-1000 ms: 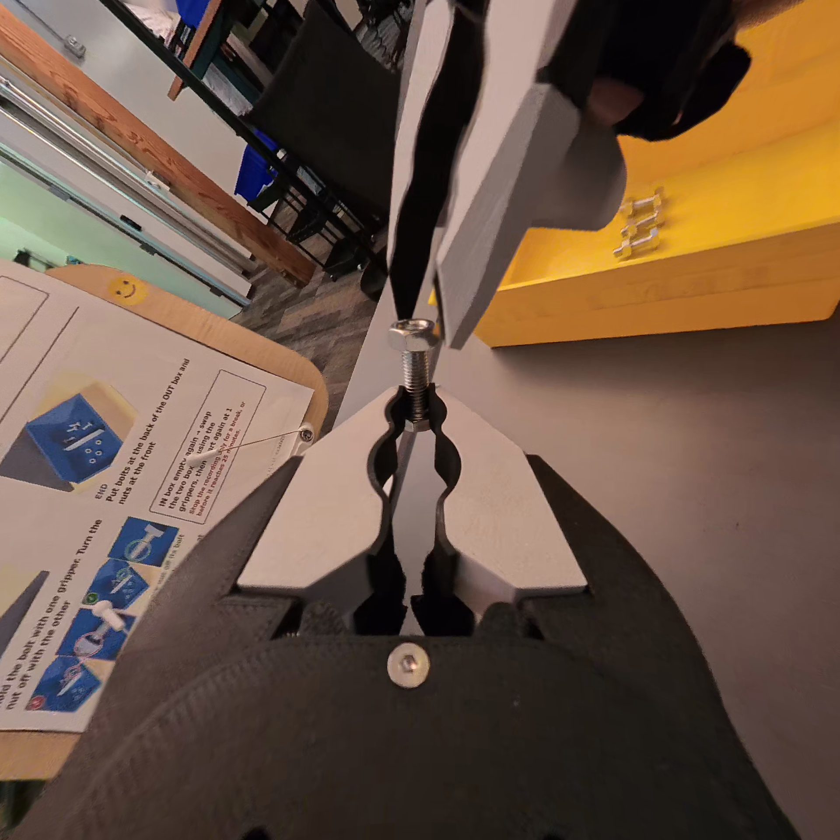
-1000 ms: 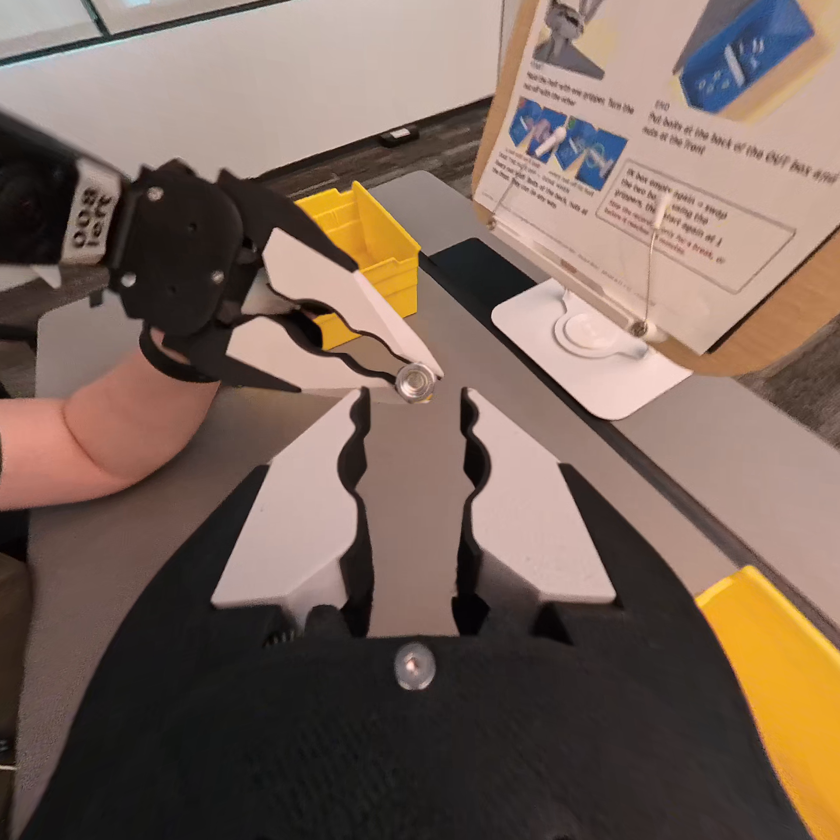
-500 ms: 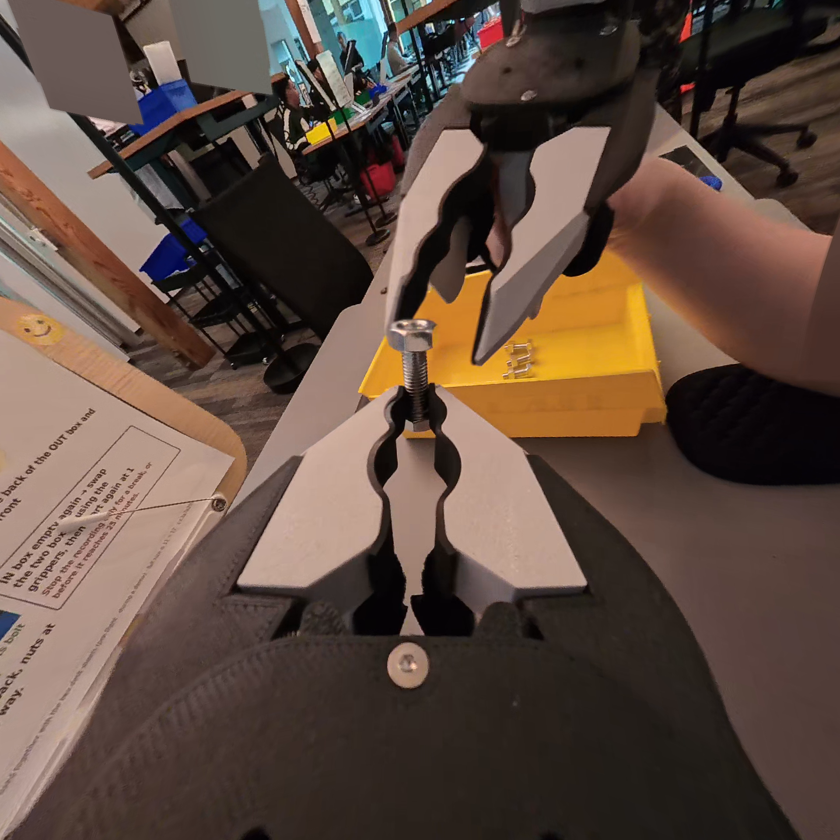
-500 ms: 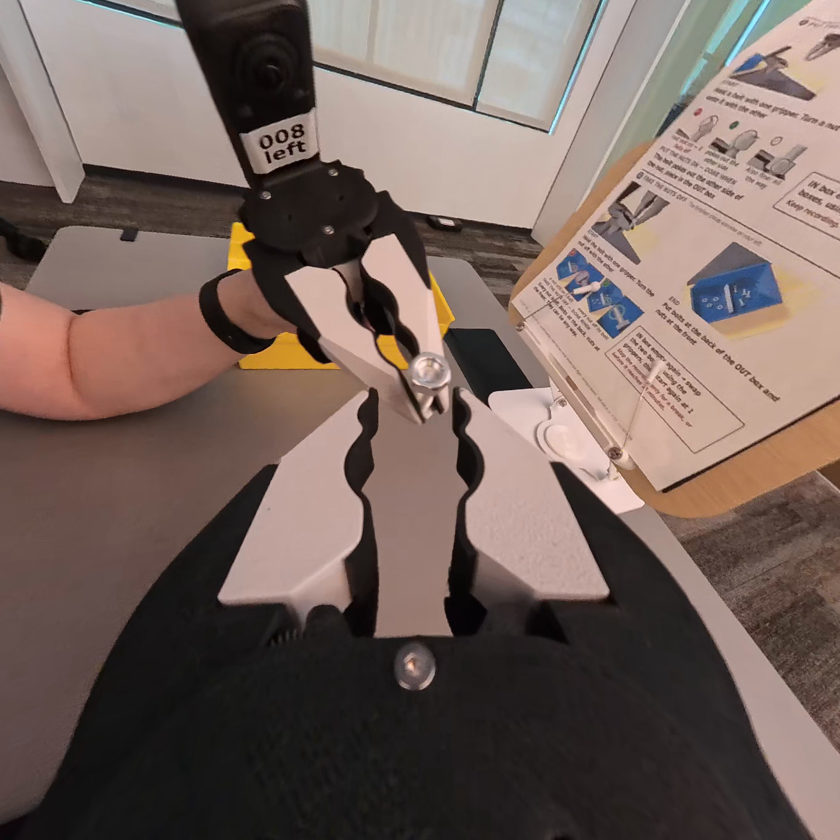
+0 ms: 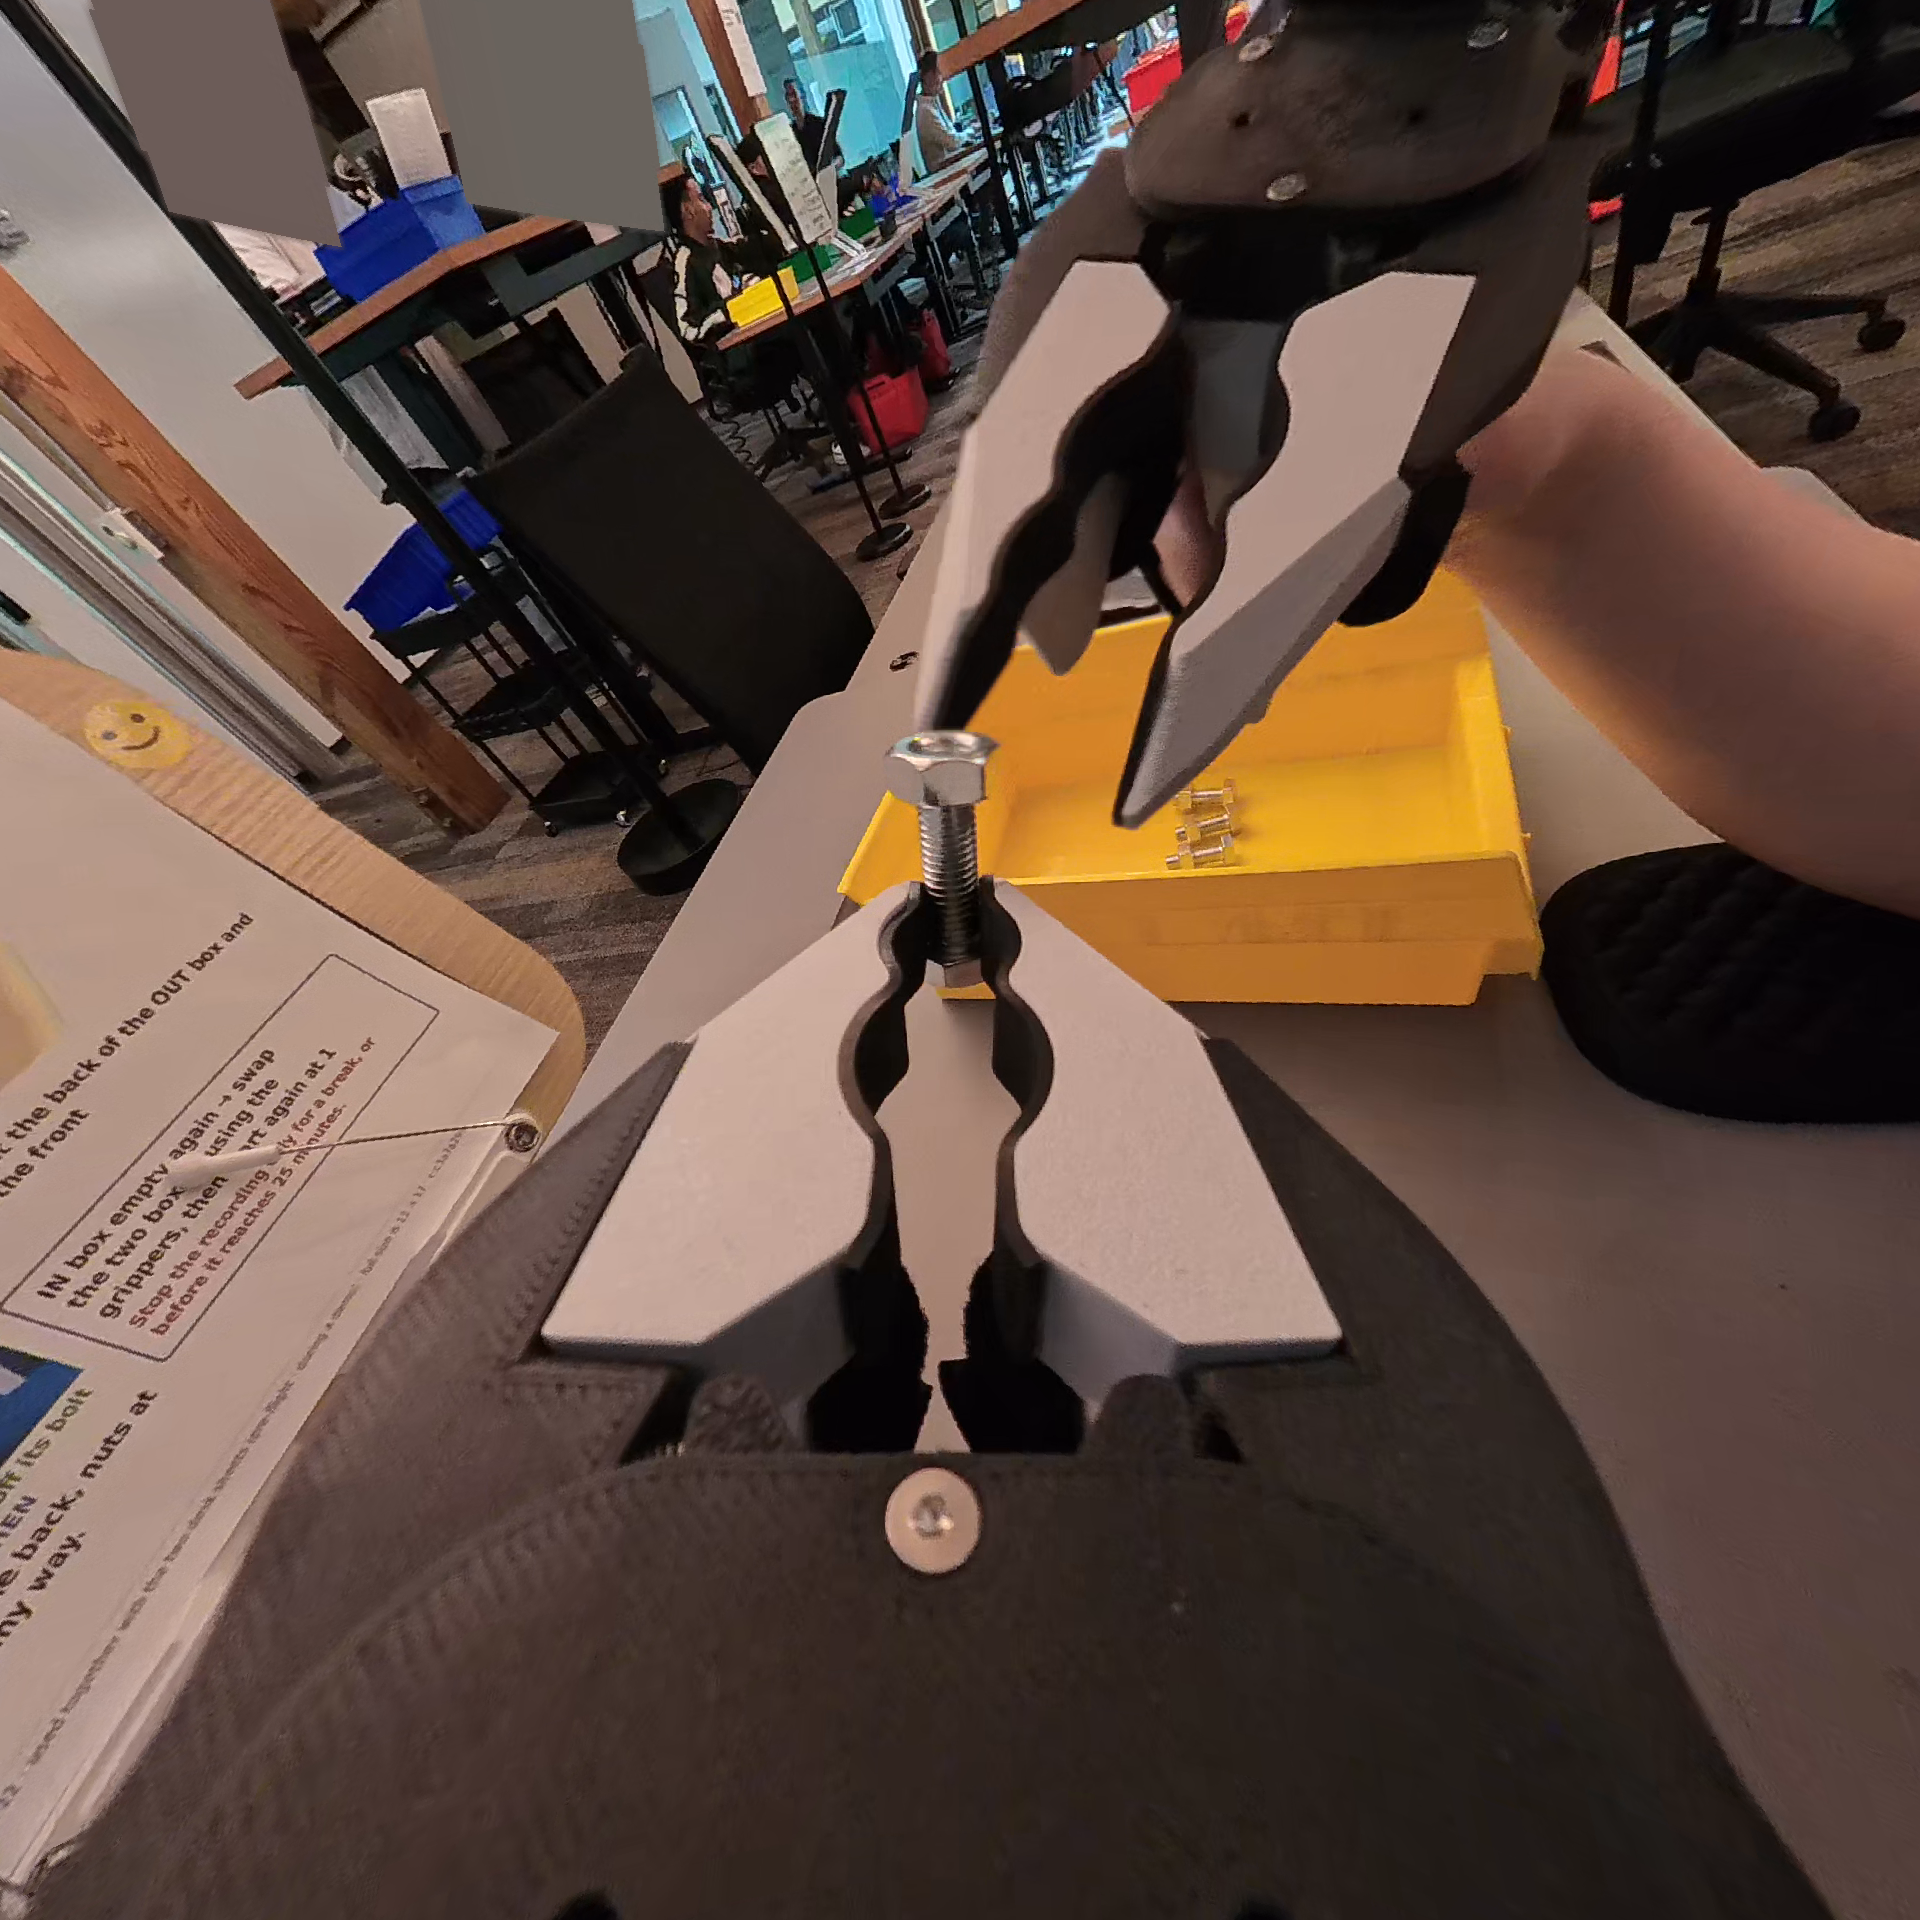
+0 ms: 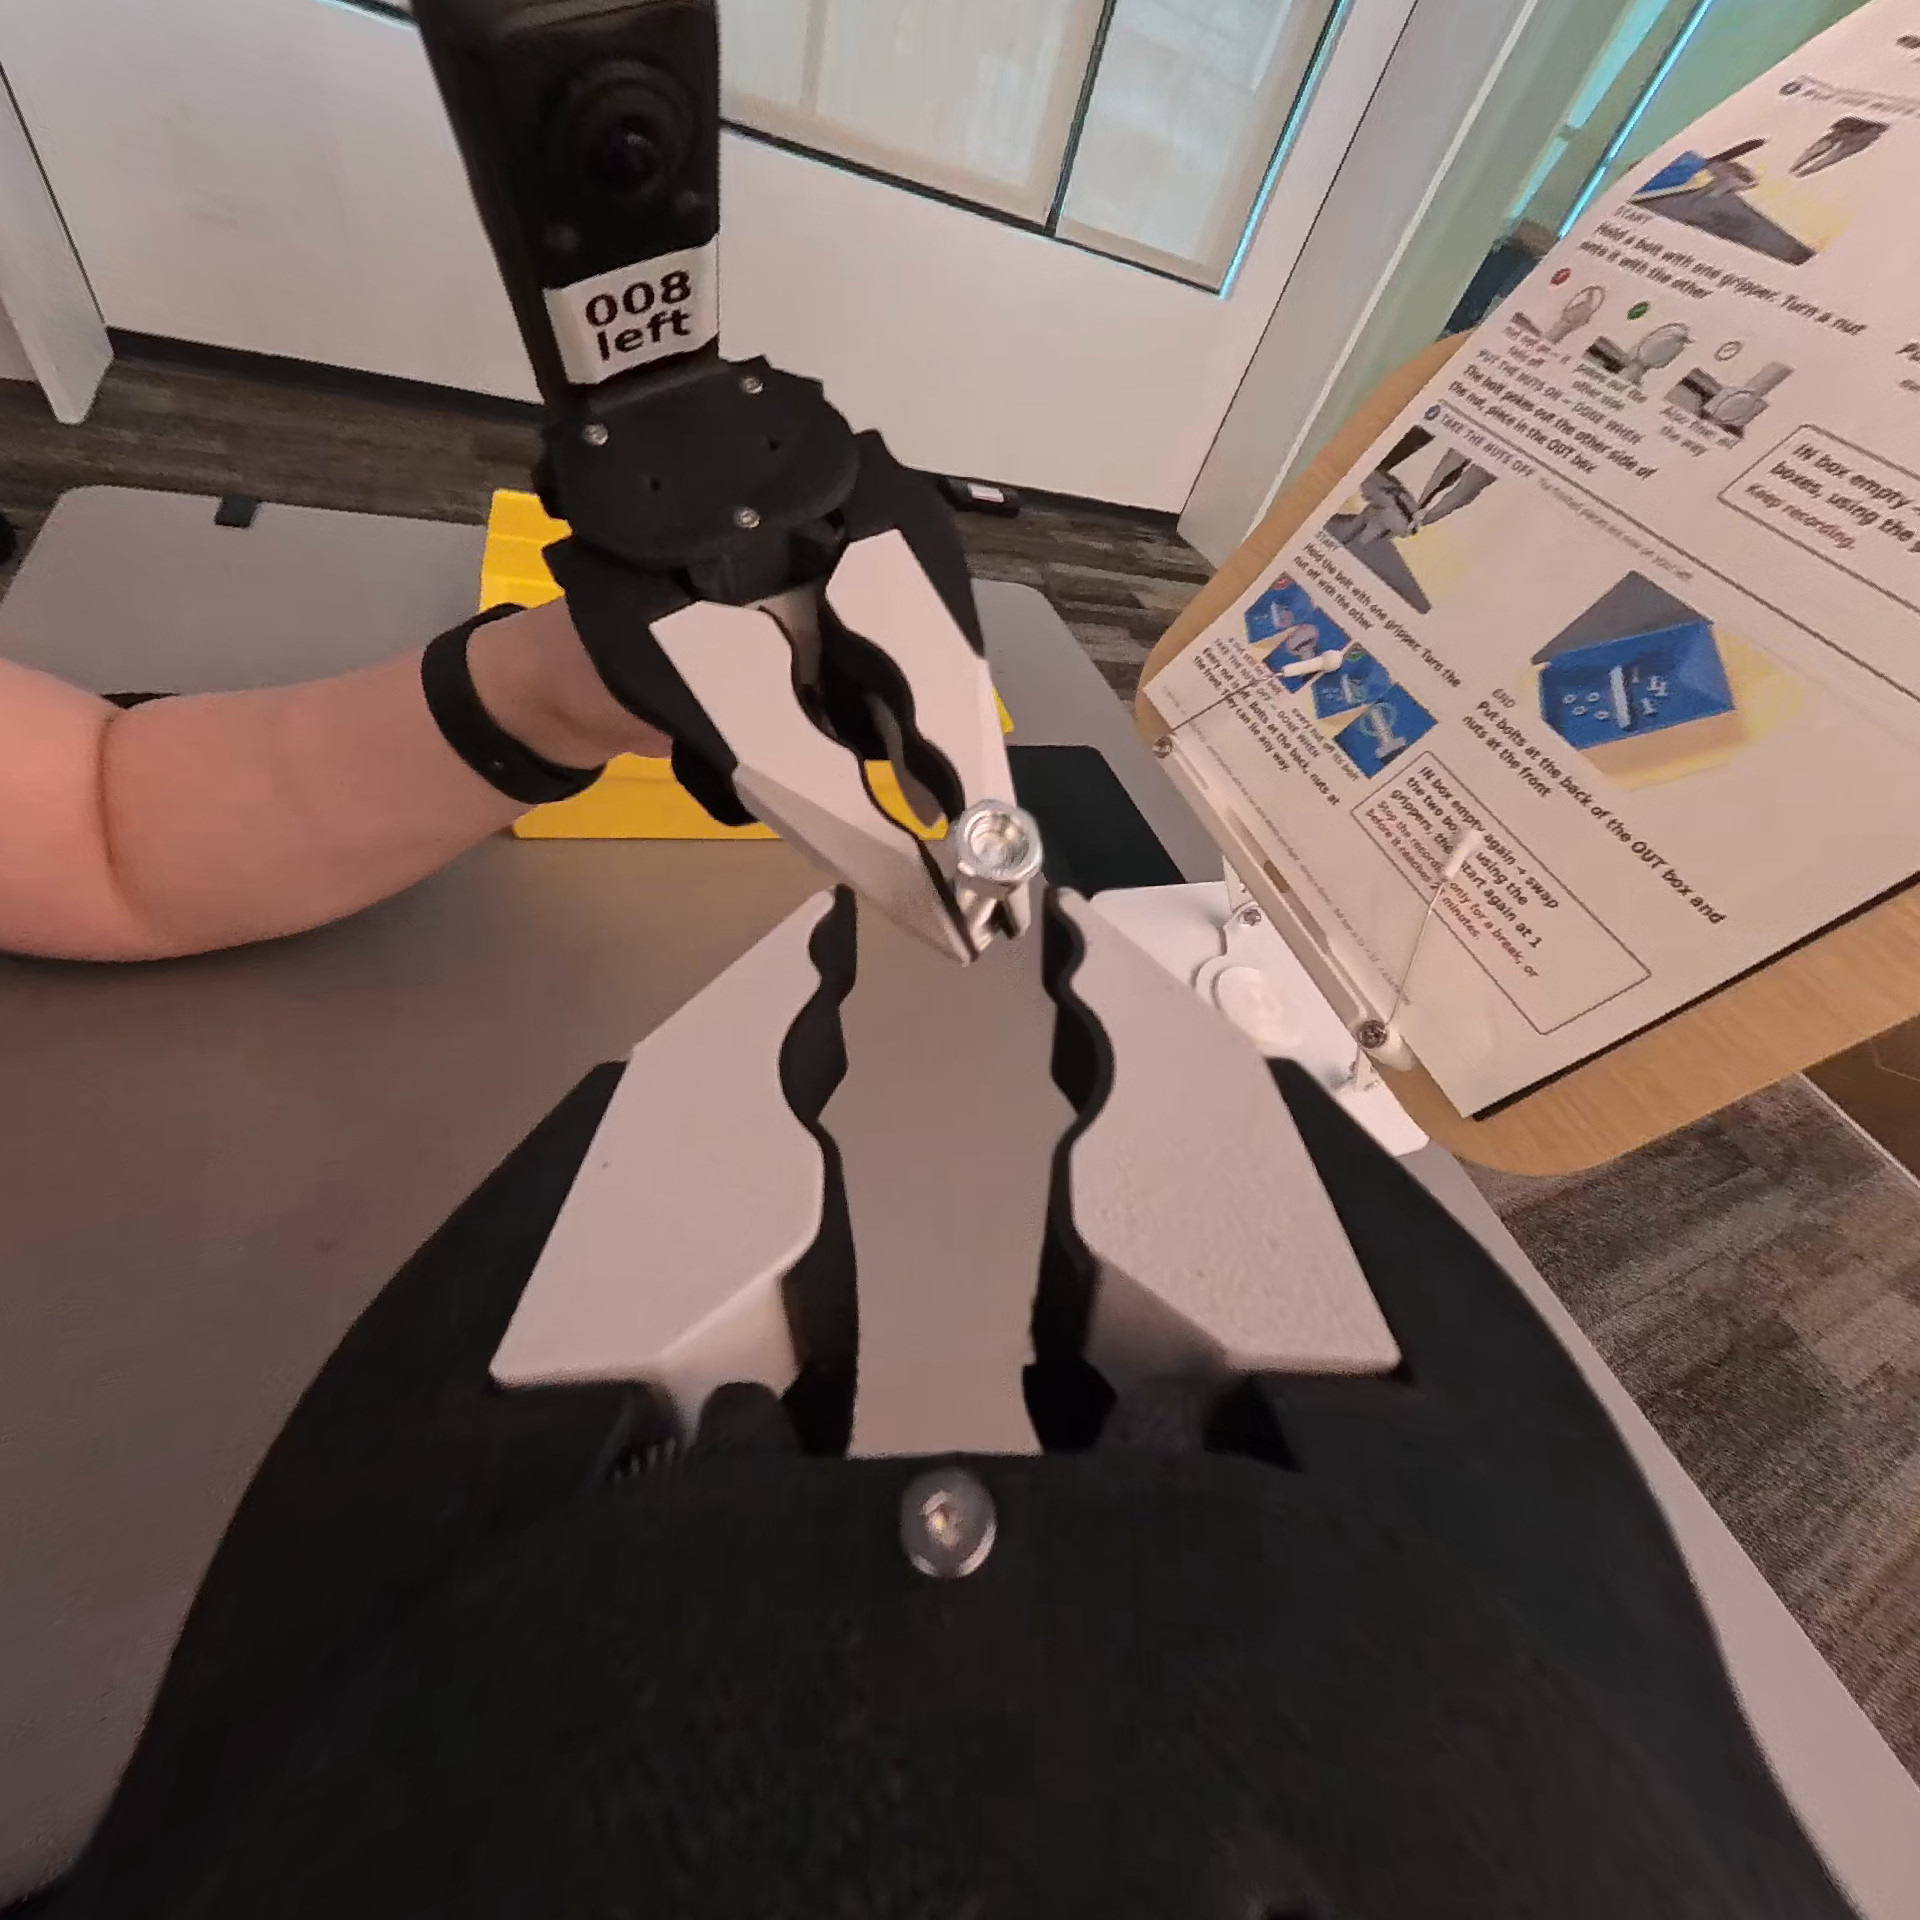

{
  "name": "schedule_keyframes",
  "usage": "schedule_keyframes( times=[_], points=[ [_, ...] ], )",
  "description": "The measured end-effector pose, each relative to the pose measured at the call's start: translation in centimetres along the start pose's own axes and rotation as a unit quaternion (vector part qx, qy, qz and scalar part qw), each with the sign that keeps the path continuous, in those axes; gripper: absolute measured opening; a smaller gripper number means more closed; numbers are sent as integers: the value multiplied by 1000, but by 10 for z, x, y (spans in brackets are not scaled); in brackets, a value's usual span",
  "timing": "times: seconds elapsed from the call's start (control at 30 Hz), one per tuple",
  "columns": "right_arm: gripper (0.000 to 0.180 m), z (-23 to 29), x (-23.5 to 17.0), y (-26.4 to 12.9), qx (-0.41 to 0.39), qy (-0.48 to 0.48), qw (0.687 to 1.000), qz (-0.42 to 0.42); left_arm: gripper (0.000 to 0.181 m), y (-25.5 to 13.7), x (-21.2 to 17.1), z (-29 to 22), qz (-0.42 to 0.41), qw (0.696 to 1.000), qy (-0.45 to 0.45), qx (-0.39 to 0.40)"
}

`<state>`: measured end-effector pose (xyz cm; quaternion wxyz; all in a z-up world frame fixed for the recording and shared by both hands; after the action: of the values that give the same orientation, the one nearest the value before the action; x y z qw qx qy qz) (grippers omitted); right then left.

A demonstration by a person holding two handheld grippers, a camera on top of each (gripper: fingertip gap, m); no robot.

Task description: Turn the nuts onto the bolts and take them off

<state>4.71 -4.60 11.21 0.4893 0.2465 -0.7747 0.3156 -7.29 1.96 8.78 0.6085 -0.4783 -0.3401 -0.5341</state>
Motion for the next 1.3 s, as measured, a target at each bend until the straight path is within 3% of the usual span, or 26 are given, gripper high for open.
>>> schedule_keyframes(
  times=[0.07,0.17,0.23,0.3,0.47,0.57,0.6,0.67,0.8,0.9,0.93,0.97,1.03,1.17,1.27,1.3],
  points=[
    [44,0,1,2,-1,-3,1000,-10,7,1,0,-1,2,1000,4,0],
    [45,4,1,2,12,-6,1000,4,7,2,0,-1,8,1000,6,6],
    [29,7,-1,-1,29,-6,999,16,7,2,-2,1,13,1000,5,13],
    [25,6,0,-4,30,-4,1000,9,7,1,-2,2,8,1000,0,13],
    [57,3,2,0,13,6,1000,-10,7,3,1,-3,4,1000,6,2],
    [50,8,0,0,29,-5,1000,11,7,2,1,-2,4,1000,3,5],
    [33,10,-1,-1,41,-6,999,22,7,2,1,0,6,1000,1,9],
    [28,9,-1,-2,40,-2,999,20,7,0,1,2,-1,1000,-7,13],
    [61,3,2,1,13,10,1000,-6,7,0,3,-1,-10,1000,-10,0],
    [57,9,1,3,28,-7,1000,8,7,2,3,-1,-6,1000,-6,6],
    [35,12,-1,2,41,-13,999,22,7,1,3,0,-6,1000,-8,10],
    [25,14,-2,1,56,-15,998,29,7,1,2,2,-7,1000,-13,13],
    [30,9,0,0,31,-6,999,22,7,0,2,3,-11,1000,-24,7],
    [60,0,4,1,4,26,1000,-14,7,3,2,-1,-5,1000,-13,0],
    [57,7,2,0,33,19,999,-5,7,4,3,-2,-3,1000,-10,6],
    [47,7,1,-2,33,14,999,6,7,3,2,-1,-1,1000,-11,7]
  ],
)
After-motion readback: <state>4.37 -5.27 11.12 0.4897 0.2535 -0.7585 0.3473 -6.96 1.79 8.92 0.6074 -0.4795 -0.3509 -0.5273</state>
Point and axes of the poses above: each gripper's, where its closed fingertips meet, y out along the fingers, x out of its top, z = x × y across the jaws, the point moved 8 cm from there along -y, back along the fingers, and after that the axes turned 3 degrees about -y, right-handed, at the moved point
